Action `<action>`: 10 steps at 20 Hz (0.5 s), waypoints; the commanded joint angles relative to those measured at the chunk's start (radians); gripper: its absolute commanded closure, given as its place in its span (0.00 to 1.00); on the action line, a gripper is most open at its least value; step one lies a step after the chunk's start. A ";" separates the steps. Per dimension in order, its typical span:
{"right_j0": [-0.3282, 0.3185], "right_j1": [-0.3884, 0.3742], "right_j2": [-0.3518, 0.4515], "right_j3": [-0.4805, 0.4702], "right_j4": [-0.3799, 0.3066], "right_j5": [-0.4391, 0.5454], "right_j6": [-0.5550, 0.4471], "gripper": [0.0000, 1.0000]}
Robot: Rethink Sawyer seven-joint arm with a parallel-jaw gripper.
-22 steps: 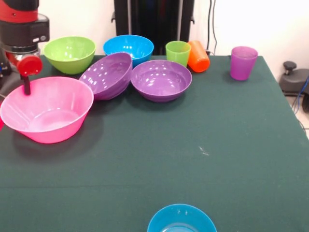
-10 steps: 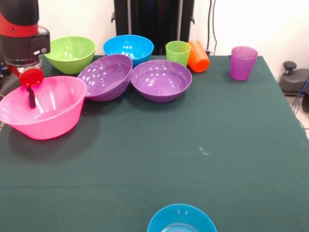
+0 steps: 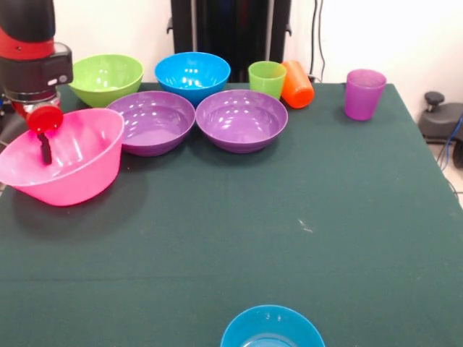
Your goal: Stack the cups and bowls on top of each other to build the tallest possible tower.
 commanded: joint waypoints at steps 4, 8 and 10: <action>0.015 -0.130 0.155 0.006 0.020 0.210 -0.124 0.00; 0.009 -0.193 0.182 0.030 0.045 0.270 -0.123 0.00; 0.009 -0.209 0.193 0.028 0.052 0.287 -0.120 0.00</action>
